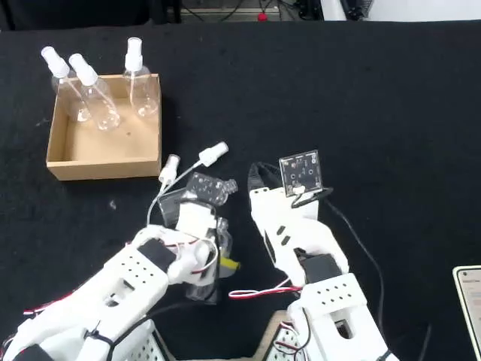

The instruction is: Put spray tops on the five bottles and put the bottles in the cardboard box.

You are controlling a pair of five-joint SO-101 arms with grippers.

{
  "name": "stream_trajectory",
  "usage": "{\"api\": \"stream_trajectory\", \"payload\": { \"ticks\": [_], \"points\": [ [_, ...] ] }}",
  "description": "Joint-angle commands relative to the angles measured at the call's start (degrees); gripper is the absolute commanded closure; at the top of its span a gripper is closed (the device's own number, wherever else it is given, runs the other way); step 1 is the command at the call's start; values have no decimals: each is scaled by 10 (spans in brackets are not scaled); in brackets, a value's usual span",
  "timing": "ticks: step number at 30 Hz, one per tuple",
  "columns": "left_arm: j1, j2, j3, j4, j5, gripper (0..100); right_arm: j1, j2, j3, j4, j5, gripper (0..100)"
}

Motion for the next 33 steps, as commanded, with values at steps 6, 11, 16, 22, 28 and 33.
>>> {"api": "stream_trajectory", "payload": {
  "ticks": [6, 11, 16, 22, 28, 33],
  "points": [
    [-32, -16, -53, 107, -19, 851, 8, -15, -15, -12, -3, 987],
    [-124, -16, -142, 229, -207, 901, 8, -15, -15, -12, -3, 987],
    [-285, -16, -218, 338, -425, 902, 7, -15, -15, -12, -3, 987],
    [-440, -11, -266, 431, -609, 902, 6, -15, -15, -12, -3, 987],
    [-576, -9, -199, 317, -705, 900, 6, -15, -15, -11, -3, 987],
    [-622, -9, -126, 228, -706, 739, 6, -15, -15, -11, -3, 987]
  ]
}}
